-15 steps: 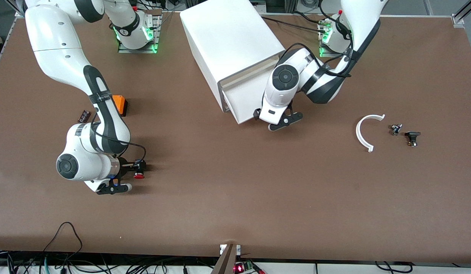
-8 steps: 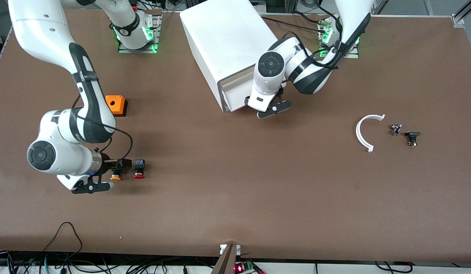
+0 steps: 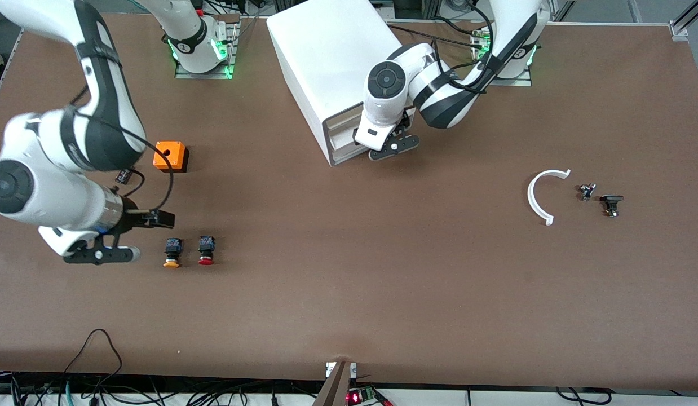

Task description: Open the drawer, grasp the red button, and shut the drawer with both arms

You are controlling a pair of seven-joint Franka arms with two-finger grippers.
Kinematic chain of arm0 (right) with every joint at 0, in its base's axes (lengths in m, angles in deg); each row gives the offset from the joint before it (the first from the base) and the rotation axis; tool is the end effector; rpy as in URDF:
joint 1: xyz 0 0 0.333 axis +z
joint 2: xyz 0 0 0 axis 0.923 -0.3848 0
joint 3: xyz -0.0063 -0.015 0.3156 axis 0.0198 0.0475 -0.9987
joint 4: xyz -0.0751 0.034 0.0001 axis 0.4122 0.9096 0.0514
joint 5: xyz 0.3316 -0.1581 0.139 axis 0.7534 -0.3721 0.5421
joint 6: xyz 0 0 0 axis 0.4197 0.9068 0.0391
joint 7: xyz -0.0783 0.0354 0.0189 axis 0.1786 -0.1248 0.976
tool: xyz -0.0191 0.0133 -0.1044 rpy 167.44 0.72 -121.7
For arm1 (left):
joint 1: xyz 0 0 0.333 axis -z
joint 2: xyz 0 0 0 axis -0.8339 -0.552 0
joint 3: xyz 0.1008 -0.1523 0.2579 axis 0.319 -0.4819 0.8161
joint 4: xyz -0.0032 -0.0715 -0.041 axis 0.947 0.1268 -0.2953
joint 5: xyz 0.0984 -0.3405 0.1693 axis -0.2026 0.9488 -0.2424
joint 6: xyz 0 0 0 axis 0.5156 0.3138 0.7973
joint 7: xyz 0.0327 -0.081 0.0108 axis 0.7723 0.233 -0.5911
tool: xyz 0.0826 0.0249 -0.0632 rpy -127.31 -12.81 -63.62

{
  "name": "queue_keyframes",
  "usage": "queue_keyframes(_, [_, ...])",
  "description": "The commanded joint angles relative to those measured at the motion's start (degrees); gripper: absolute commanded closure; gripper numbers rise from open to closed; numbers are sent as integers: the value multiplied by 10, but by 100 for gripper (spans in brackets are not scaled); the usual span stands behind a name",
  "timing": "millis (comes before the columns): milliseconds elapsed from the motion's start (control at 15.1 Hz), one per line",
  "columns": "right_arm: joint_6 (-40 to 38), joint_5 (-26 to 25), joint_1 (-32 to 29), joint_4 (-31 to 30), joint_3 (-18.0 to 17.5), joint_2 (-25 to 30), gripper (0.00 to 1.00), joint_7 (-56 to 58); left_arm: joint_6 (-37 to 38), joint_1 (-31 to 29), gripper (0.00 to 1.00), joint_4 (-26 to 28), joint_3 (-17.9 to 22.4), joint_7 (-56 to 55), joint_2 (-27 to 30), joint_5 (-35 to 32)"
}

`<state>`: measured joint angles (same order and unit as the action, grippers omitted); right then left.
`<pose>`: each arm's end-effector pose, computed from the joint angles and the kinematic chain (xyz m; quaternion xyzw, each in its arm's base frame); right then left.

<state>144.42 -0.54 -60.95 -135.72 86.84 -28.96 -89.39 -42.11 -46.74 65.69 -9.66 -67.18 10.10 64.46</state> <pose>0.6776 0.0881 0.4490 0.9989 0.0139 -0.0427 0.0117 0.4080 -0.4446 0.3025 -0.9776 -0.1807 0.1041 0.0266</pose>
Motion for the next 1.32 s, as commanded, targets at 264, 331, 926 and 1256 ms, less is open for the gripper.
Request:
queue_keyframes(264, [-46, -7, -1, -30, 0, 99, 0, -16, 8, -6, 0, 18, -28, -26, 16, 9])
queue_keyframes(331, [-48, -7, -1, -34, 0, 112, 0, -18, 8, -6, 0, 19, -29, -26, 16, 10])
queue_keyframes(926, [-63, -6, -25, -116, -3, 230, 0, -18, 60, -44, 0, -22, -37, -5, 17, 7])
queue_keyframes(1256, [-61, 0, -77, -160, -55, 284, 0, -18, 131, -107, 0, -67, -37, 126, 49, 5])
